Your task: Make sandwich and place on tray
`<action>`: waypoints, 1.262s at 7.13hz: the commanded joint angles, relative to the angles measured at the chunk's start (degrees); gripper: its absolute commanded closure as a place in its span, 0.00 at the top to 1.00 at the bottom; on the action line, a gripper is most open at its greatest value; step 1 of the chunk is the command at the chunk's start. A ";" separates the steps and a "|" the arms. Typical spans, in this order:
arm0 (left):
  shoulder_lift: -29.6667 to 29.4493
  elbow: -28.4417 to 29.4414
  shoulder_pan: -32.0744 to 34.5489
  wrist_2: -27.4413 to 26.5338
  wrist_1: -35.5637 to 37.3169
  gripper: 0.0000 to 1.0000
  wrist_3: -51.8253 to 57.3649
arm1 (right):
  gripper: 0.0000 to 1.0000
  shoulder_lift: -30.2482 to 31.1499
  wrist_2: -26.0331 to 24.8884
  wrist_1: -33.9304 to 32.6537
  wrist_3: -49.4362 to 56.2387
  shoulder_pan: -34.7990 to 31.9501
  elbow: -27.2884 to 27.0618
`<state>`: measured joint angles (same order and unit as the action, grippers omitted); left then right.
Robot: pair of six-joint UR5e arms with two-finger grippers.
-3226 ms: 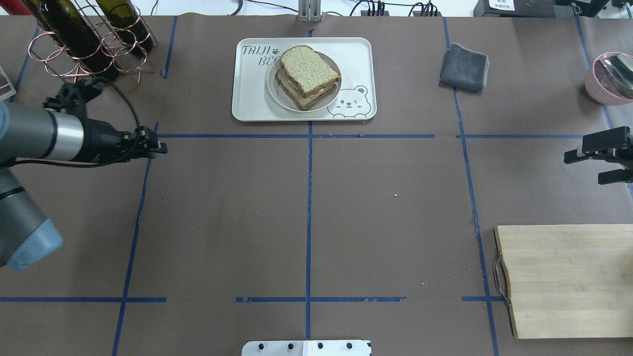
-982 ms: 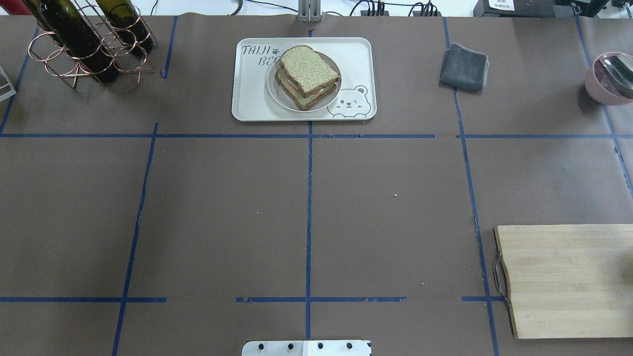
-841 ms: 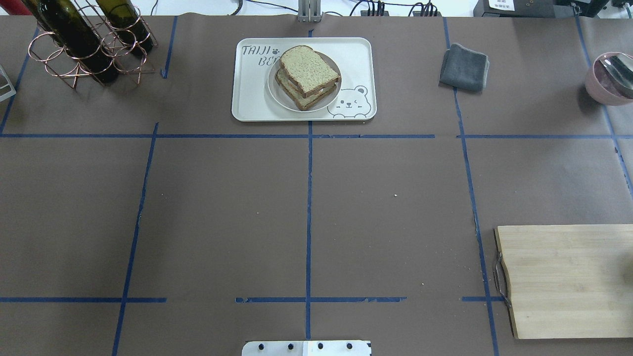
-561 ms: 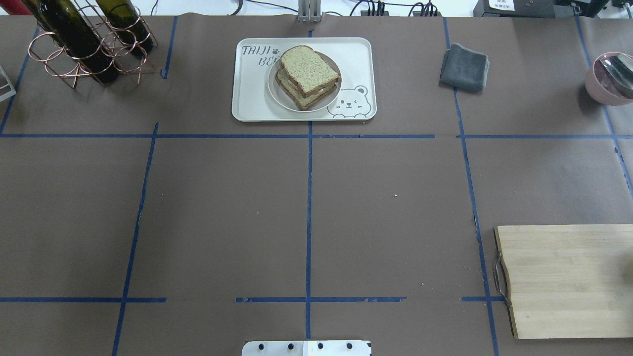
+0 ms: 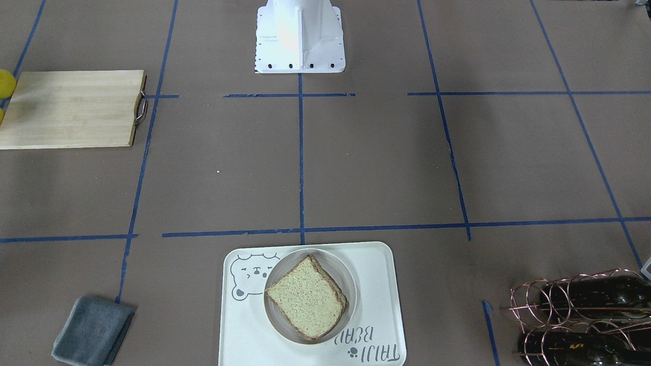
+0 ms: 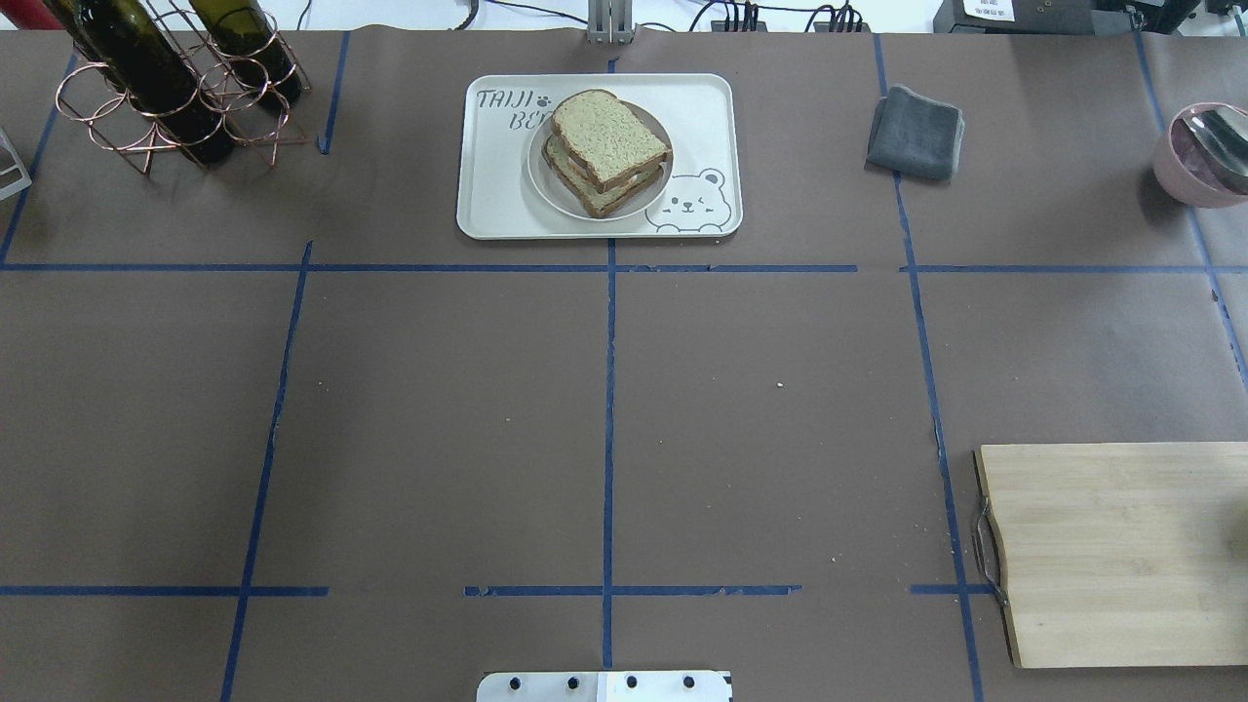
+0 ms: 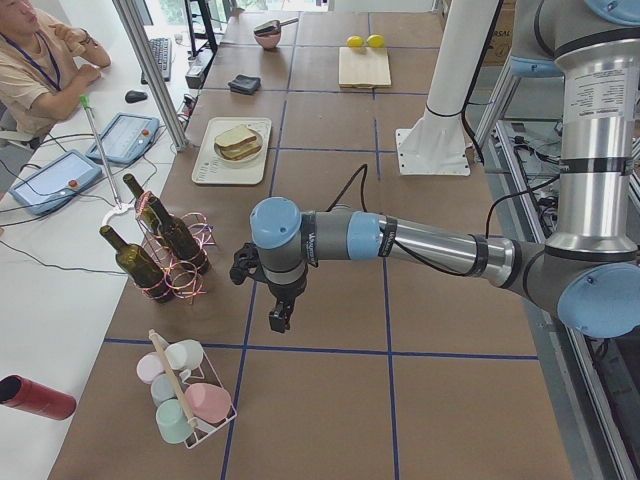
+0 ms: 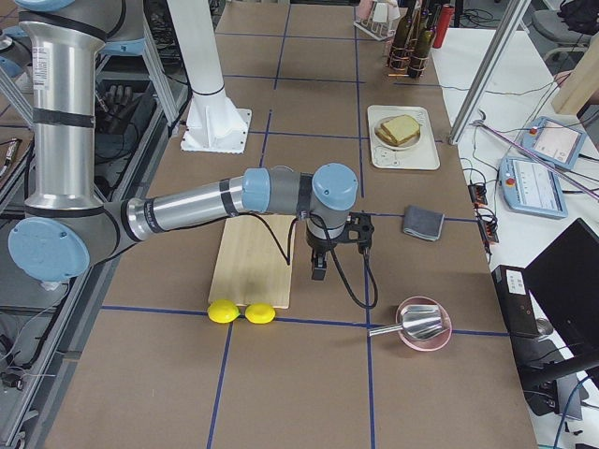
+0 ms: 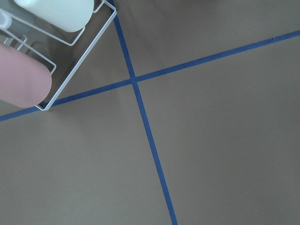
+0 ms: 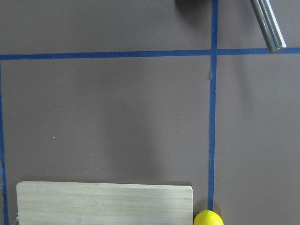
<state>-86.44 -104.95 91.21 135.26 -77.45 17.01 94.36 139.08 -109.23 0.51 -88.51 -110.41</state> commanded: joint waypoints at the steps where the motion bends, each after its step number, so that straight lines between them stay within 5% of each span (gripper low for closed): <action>1: 0.31 -0.17 0.11 0.27 0.02 1.00 -0.13 | 1.00 0.03 0.14 0.24 -0.07 0.00 0.02; 9: -0.13 0.88 -0.15 0.18 -0.42 1.00 -0.04 | 1.00 0.03 -0.30 0.60 0.02 0.44 1.52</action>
<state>-86.40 -104.11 91.07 135.41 -77.87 16.96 94.43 138.83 -108.69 0.50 -88.17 -109.16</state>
